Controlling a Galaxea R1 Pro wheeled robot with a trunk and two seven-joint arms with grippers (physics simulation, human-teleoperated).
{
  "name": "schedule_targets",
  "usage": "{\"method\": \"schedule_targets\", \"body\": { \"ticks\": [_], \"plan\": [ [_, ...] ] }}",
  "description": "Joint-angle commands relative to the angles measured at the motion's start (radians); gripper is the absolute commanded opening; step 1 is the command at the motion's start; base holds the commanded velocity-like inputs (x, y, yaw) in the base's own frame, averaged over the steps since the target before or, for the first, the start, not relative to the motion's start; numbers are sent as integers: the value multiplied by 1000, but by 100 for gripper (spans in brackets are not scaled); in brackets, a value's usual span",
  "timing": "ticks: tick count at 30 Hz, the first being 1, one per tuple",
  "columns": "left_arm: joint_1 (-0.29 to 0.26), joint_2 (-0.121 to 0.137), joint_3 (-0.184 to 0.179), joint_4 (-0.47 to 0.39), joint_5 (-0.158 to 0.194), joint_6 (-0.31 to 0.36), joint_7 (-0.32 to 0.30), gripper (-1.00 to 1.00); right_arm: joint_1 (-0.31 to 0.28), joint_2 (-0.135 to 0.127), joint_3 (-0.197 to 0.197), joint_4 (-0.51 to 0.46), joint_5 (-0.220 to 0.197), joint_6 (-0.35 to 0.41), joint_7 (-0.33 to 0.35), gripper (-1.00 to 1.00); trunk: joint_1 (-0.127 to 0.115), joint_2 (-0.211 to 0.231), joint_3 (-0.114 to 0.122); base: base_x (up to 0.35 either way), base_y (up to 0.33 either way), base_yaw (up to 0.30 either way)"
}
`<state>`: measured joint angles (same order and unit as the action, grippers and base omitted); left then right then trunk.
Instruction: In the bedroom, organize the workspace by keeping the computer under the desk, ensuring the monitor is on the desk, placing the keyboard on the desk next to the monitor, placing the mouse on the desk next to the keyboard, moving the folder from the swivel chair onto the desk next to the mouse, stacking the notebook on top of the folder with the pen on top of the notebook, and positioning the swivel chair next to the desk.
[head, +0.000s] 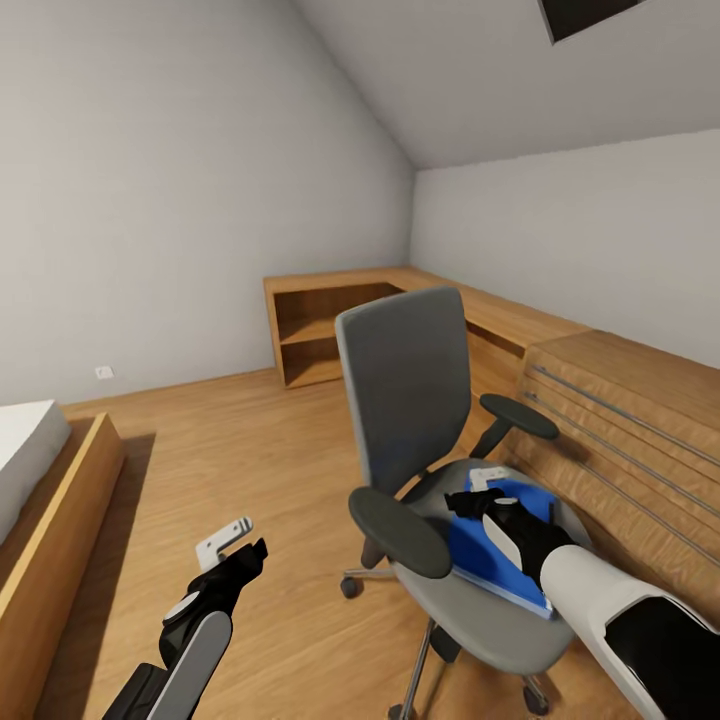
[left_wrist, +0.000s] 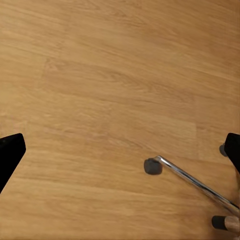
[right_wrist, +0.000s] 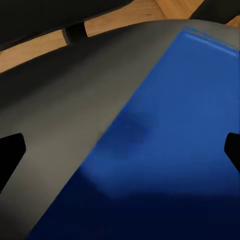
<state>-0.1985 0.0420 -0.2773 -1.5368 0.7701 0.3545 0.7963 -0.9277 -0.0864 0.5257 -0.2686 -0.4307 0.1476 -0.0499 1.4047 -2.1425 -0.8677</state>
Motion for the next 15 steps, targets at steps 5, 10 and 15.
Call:
{"method": "schedule_targets", "body": {
  "ticks": [5, 10, 15],
  "plan": [
    [-1, 1, -2, 0, 6, 3, 7, 100, 0, -1, 8, -2, -8, 6, -5, 100, 19, -36, -17, 0, 0, 0],
    [-1, 1, -2, 1, 5, 3, 7, 100, 0, -1, 8, -3, -8, 6, -5, 100, 27, -50, -23, 0, 0, 0],
    [-1, 1, -3, 2, 6, 5, 7, 100, 0, -1, 8, -3, -8, 6, -5, 100, 27, -50, -23, 0, 0, 0]
  ]
}}
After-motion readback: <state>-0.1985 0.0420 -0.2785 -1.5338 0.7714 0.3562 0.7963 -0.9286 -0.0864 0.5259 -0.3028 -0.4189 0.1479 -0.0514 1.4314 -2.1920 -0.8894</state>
